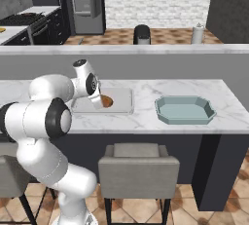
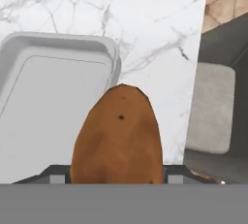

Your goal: Place the cold items (potato and bell pepper) from the fridge in one tupperware on the dining counter. Place the warm items (kebab skewer and hot dog) in the stove area in another tupperware.

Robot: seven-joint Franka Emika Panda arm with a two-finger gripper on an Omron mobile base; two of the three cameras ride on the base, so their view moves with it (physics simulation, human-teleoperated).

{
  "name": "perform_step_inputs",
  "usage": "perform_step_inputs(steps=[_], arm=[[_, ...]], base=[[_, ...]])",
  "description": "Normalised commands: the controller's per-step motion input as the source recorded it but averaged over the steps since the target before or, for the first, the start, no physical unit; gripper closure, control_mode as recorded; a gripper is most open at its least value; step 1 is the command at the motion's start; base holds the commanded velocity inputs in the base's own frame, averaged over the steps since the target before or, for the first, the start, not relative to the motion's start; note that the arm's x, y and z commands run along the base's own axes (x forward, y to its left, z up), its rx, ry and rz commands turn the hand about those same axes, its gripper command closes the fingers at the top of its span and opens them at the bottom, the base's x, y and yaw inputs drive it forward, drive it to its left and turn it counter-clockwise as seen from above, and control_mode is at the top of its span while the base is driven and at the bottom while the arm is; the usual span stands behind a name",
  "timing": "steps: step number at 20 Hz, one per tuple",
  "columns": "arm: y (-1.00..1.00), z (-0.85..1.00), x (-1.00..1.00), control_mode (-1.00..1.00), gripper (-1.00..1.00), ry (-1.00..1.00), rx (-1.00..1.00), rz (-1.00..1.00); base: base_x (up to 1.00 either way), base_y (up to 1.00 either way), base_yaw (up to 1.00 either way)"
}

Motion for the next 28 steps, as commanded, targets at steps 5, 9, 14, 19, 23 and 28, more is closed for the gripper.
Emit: perform_step_inputs(steps=[5,9,14,19,23,28], arm=[[0.11,-0.15,0.48,-1.00,1.00,0.10,0.00,0.06],[0.04,-0.16,0.61,-1.00,1.00,0.03,0.00,0.09],[0.09,-0.52,0.67,-1.00,1.00,0.00,0.00,0.11],[0.12,-0.68,0.73,-1.00,1.00,-0.09,0.01,0.15],[0.05,-0.46,0.74,-1.00,1.00,-0.10,0.05,0.14],[0.00,-0.16,0.81,-1.00,1.00,0.00,0.06,0.12]], base=[[0.00,0.00,0.00],[0.00,0.00,0.00],[0.00,0.00,0.00],[0.00,0.00,0.00],[0.00,0.00,0.00],[0.00,0.00,0.00]])
